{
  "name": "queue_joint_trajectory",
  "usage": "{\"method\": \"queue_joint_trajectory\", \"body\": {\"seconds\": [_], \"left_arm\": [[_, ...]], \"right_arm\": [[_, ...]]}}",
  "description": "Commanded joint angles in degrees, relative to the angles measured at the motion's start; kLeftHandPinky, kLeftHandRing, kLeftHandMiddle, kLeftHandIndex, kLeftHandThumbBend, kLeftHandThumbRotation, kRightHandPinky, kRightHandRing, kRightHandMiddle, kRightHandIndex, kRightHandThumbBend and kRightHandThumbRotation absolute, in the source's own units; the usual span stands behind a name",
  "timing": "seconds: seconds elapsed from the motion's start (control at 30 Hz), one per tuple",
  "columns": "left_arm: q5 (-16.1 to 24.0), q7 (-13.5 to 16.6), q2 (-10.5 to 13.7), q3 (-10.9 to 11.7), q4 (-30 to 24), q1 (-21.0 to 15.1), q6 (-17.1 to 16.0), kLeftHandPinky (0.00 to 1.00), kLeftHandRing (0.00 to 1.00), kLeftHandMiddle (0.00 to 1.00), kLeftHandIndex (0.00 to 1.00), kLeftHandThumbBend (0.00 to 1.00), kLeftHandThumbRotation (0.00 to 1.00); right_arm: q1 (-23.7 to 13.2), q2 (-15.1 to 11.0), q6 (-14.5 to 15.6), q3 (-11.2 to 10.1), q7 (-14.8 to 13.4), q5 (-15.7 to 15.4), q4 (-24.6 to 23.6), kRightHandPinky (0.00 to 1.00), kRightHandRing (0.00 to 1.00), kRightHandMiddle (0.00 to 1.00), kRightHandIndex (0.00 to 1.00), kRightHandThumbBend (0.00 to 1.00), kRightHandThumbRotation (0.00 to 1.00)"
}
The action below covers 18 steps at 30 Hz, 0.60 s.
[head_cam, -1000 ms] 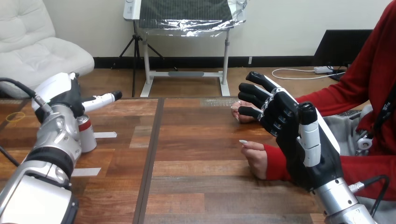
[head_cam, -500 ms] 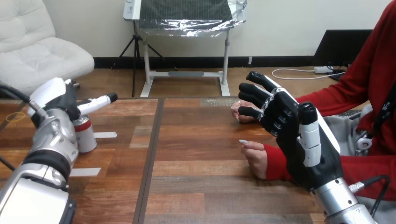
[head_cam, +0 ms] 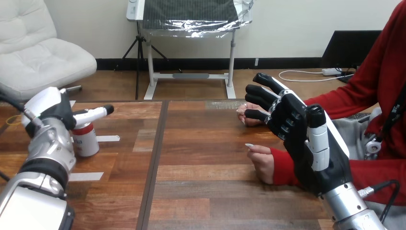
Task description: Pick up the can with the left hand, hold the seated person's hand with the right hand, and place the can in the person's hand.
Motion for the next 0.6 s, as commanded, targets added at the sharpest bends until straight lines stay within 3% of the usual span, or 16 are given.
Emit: {"method": "queue_joint_trajectory", "body": {"seconds": [0.0, 0.57], "left_arm": [[0.0, 1.1, 0.9, 0.5, -0.4, -1.4, -0.2, 0.95, 0.96, 0.97, 0.94, 0.81, 0.69], [-0.7, 1.5, 0.5, 1.7, -0.2, -0.6, 0.3, 0.96, 0.95, 0.95, 0.92, 0.84, 0.56]], "right_arm": [[-3.0, 0.3, -1.1, -0.7, -0.3, 0.2, -1.3, 0.8, 0.88, 0.87, 0.89, 0.85, 1.0], [-3.2, 0.2, -1.7, -0.6, -0.1, 0.0, -1.1, 0.8, 0.88, 0.86, 0.88, 0.86, 1.0]]}}
